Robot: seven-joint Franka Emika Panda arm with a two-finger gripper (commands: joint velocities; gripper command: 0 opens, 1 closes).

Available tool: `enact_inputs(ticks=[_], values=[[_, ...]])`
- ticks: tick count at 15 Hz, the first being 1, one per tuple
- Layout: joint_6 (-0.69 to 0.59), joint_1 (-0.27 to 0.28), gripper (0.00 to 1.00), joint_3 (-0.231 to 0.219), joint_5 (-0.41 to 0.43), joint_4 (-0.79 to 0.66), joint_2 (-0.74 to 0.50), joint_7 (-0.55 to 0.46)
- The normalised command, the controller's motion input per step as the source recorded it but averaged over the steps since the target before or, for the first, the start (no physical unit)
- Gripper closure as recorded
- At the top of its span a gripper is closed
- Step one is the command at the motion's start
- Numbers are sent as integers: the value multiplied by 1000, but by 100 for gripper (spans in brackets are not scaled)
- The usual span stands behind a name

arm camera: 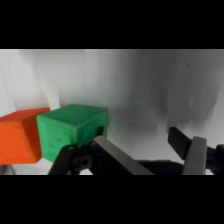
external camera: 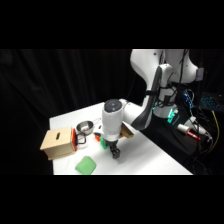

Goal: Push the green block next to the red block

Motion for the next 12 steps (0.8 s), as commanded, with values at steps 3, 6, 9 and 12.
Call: enact_inputs(ticks=[3,6,9,12], values=[[110,-82,0,-96,12,-42,-40,-151],[-21,-157,0,72,93,-62,-124,-308],[-339,-232,0,256,188,-126,-361,-523],[-550,-184,0,250,193,-137,-549,-483]])
